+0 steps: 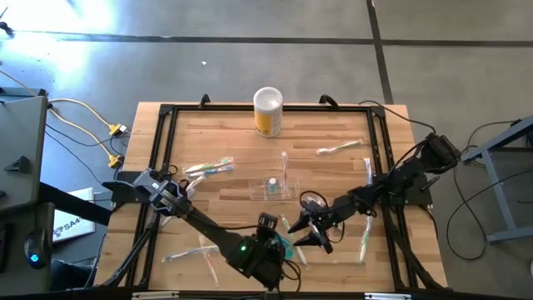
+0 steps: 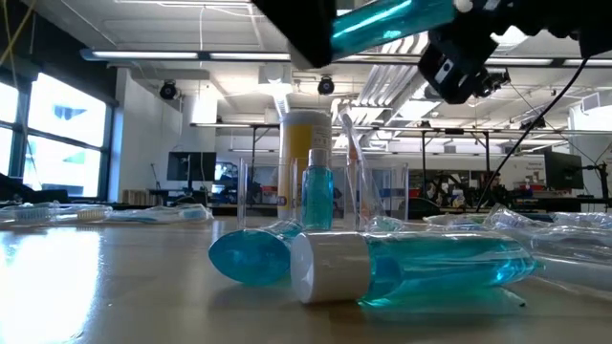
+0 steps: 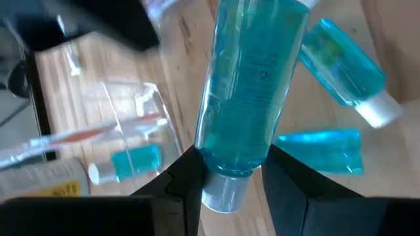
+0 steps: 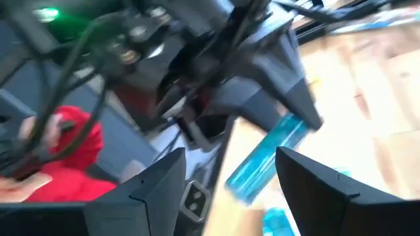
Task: Pick & Place toothbrushing station
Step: Put the blue mouthwash into the middle part of the transparent organizer
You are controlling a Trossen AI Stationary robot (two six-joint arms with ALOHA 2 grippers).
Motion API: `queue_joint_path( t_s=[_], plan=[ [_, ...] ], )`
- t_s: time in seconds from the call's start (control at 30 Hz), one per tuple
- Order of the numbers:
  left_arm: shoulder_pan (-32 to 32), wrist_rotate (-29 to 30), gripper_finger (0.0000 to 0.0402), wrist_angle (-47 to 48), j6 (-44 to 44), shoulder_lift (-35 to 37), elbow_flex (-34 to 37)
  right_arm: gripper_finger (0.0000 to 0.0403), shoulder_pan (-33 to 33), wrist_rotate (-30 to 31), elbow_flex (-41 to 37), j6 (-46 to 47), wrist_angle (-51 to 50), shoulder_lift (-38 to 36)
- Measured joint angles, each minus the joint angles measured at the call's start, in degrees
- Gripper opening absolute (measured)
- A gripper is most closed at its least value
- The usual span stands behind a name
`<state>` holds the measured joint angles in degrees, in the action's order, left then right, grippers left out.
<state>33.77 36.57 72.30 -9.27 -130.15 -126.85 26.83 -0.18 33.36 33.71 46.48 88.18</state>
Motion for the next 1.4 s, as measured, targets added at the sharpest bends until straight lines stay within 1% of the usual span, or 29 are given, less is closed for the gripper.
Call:
queue_joint_path(
  t_s=[0.1, 0.23, 0.4, 0.6, 0.77, 0.87, 1.03, 1.4],
  plan=[
    [-0.6, 0.1, 0.0117, -1.4, 2.6, 0.2, -0.1, 0.0227, -0.7, 1.6, 0.0, -1.2, -1.8, 0.0],
    [-1.2, 0.4, 0.0117, -2.3, 6.1, 0.1, -0.1, 0.0227, -2.7, -0.3, 0.0, -0.5, -3.0, 0.0],
    [-2.4, 1.4, 0.0117, -2.5, 8.4, 0.1, -0.1, 0.0227, -3.7, -2.9, 0.0, -0.3, -4.8, 0.0],
    [-3.1, 2.5, 0.0117, -3.0, 11.3, 0.2, -0.1, 0.0227, -3.6, -3.1, 0.0, 0.9, -6.7, 0.0],
    [-4.1, 2.3, 0.0117, -4.4, 13.8, 0.2, -0.1, 0.0227, -3.6, -3.4, 0.0, -0.8, -7.0, 0.0],
    [-4.5, 2.0, 0.0117, -5.3, 15.4, 0.2, 0.0, 0.0219, -3.7, -3.3, 0.0, -1.9, -7.6, 0.2],
    [-4.5, 1.9, 0.0117, -6.1, 16.2, 0.2, 0.0, 0.0183, -3.9, -3.4, 0.0, -3.3, -8.4, 0.2],
    [-4.5, 2.6, 0.0117, -6.1, 19.1, 0.2, -0.4, 0.0064, -4.7, -3.1, 0.0, -3.7, -9.9, 0.3]
  ],
)
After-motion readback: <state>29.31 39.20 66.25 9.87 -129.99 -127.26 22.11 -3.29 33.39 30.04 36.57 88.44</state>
